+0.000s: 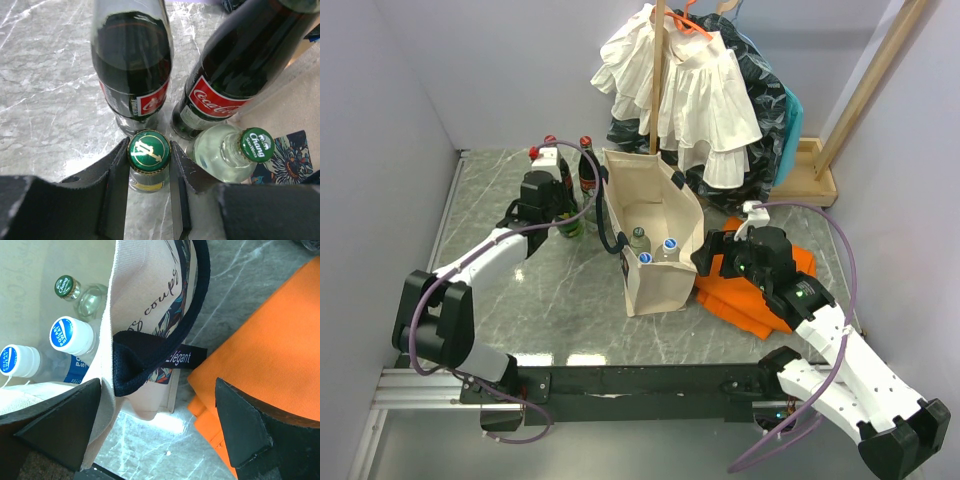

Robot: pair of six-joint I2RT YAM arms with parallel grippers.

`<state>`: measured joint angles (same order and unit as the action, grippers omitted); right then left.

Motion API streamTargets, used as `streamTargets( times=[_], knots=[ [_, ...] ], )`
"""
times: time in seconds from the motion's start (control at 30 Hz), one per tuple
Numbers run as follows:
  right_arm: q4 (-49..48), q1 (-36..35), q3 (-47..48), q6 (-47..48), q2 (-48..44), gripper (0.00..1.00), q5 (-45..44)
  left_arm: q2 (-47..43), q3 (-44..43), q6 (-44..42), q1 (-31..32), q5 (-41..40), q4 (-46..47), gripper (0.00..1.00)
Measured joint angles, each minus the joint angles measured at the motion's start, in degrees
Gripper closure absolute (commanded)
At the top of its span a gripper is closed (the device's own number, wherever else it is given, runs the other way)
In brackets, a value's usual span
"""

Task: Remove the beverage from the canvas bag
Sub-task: Place the drink at the center of the board.

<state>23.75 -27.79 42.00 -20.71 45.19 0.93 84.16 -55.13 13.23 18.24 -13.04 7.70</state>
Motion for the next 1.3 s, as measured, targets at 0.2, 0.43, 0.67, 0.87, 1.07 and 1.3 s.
streamTargets(
  times=[0.2, 0.43, 0.67, 0.87, 1.07, 1.3],
  knots=[
    [0.00, 0.02, 0.00, 0.00, 0.00, 0.00, -0.02, 1.09, 0.15, -0.24, 1.42, -0.85, 2.29, 0.99],
    [0.00, 0.00, 0.00, 0.00, 0.00, 0.00, -0.02, 1.95, 0.13, -0.48, 2.62, -2.60, 3.72, 0.91],
    [0.00, 0.00, 0.00, 0.00, 0.00, 0.00, -0.02, 1.97, 0.04, -0.42, 2.97, -3.65, 3.58, 0.74],
    [0.00, 0.00, 0.00, 0.00, 0.00, 0.00, -0.02, 2.29, -0.42, -0.24, 2.97, -3.93, 3.17, 0.73],
    [0.00, 0.00, 0.00, 0.00, 0.00, 0.00, -0.02, 2.38, -0.52, -0.15, 3.02, -4.26, 3.04, 0.62],
    [0.00, 0.00, 0.00, 0.00, -0.02, 0.00, -0.02, 2.38, -1.22, 0.07, 3.08, -4.90, 3.23, 0.47]
  ],
)
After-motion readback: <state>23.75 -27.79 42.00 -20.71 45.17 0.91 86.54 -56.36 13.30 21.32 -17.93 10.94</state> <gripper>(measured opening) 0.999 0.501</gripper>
